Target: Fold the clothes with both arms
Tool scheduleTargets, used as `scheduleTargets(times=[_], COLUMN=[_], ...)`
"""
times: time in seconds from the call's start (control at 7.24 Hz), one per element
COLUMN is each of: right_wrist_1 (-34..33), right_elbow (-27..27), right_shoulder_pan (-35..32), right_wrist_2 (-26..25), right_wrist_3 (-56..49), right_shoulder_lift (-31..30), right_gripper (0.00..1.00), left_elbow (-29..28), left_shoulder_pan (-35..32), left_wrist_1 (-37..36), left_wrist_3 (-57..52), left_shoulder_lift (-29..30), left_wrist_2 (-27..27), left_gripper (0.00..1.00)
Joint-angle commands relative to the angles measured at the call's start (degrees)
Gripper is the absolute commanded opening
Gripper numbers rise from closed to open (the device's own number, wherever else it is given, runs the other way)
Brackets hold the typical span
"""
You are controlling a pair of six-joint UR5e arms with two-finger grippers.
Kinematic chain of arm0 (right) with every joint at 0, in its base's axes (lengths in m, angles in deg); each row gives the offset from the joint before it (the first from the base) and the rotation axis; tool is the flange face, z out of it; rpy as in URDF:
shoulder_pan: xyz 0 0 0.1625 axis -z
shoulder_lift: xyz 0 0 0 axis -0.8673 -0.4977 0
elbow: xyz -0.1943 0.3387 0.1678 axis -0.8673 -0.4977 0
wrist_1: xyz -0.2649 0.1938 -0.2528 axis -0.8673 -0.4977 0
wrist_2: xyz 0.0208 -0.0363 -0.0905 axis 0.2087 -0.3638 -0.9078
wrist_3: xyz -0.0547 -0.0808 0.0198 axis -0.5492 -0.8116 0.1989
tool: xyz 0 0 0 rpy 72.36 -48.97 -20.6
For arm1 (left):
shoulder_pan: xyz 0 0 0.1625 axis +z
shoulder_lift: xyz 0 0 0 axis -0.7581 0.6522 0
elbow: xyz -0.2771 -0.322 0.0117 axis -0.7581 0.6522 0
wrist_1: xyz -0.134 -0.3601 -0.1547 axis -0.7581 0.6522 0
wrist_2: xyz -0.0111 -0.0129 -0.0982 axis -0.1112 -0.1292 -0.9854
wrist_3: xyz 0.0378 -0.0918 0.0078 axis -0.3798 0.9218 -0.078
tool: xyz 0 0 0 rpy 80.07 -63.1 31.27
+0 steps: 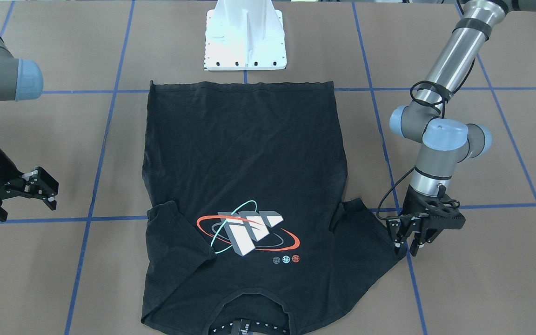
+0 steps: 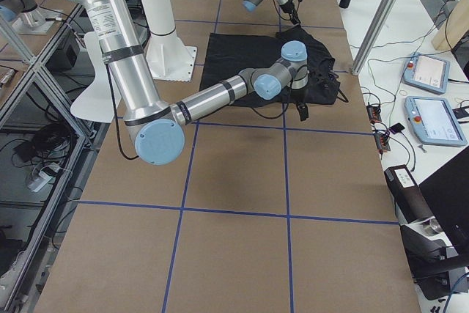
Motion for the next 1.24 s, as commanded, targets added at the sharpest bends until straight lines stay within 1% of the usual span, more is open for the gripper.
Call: scheduleTargets(times=[0.0, 0.28, 0.55, 0.69, 0.83, 1.11], right_wrist_1=[0.0, 0.0, 0.1, 0.1, 0.1, 0.1], right_elbow=[0.0, -0.1, -0.6, -0.7, -0.7, -0.7], right_shoulder_pan=[0.0, 0.0, 0.0, 0.0, 0.0, 0.1], right_wrist_2=[-0.1, -0.2, -0.1, -0.1, -0.1, -0.1], right_wrist_3=[0.1, 0.3, 0.2, 0.3, 0.3, 0.5], right_shoulder_lift=[0.0, 0.1, 0.3, 0.4, 0.5, 0.6], right_gripper=[1.00, 1.00, 1.00, 1.00, 1.00, 1.00], left_elbow=[0.0, -0.1, 0.0, 0.1, 0.3, 1.1], left_shoulder_pan=[0.2, 0.5, 0.5, 0.5, 0.4, 0.1], left_wrist_1=[0.0, 0.0, 0.0, 0.1, 0.1, 0.1], left_wrist_3=[0.0, 0.0, 0.0, 0.0, 0.0, 0.1], left_shoulder_lift=[0.0, -0.1, -0.2, -0.4, -0.5, -0.2], left_wrist_2=[0.0, -0.1, -0.1, -0.1, -0.1, -0.1], left_gripper=[0.44, 0.41, 0.32, 0.09, 0.00, 0.00])
